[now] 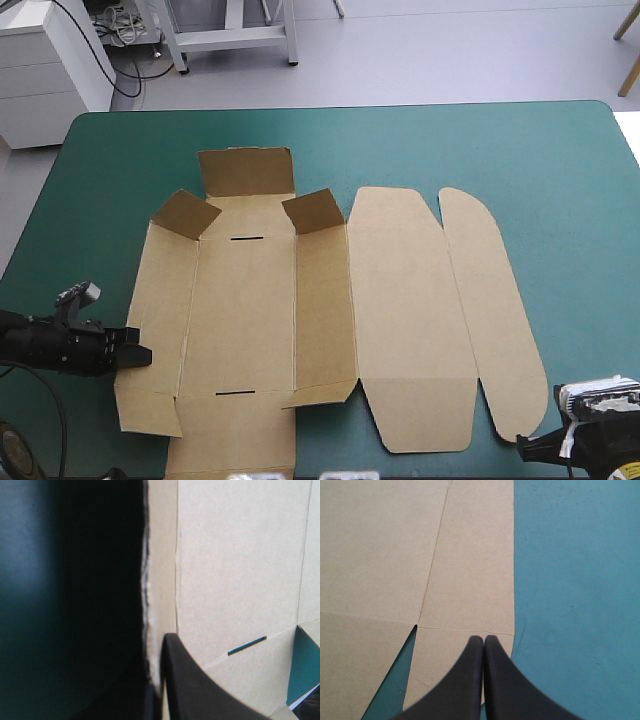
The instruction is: Fold the box
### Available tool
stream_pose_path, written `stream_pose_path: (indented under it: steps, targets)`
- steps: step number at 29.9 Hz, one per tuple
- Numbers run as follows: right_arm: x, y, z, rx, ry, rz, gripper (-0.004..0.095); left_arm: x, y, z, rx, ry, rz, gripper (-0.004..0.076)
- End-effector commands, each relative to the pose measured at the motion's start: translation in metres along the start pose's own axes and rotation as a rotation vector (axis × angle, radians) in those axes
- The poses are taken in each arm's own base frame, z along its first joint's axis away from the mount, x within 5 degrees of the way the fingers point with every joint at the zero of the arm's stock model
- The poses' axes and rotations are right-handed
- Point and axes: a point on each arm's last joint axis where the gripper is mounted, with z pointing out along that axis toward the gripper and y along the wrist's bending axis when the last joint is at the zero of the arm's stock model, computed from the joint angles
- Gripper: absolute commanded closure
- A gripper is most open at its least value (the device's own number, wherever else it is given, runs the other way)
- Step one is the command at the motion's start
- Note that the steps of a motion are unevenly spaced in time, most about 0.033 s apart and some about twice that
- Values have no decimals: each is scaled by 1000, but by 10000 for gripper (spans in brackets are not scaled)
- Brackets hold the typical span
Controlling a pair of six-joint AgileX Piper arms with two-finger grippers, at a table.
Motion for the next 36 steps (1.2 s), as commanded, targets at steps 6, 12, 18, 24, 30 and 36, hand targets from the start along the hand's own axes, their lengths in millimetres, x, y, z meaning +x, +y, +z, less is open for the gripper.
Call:
stream_pose_path:
  steps: [6,12,18,24,30,36]
  targets:
    - [-11,-2,-4,14,-70,-3,929,-2,-9,-4,16,2,48,629]
    - [-12,-2,-4,14,-71,-3,930,-4,-15,1,11,29,87,373]
    - [-12,-2,-4,14,-71,-3,929,-5,-16,1,22,15,81,376]
    - [-12,-2,-4,14,-71,-3,930,-7,-18,1,40,-4,68,377]
    - [-12,-2,-4,14,-71,-3,929,-8,-20,1,63,-16,61,377]
    - [-12,-2,-4,14,-71,-3,930,-8,-20,1,64,-15,59,377]
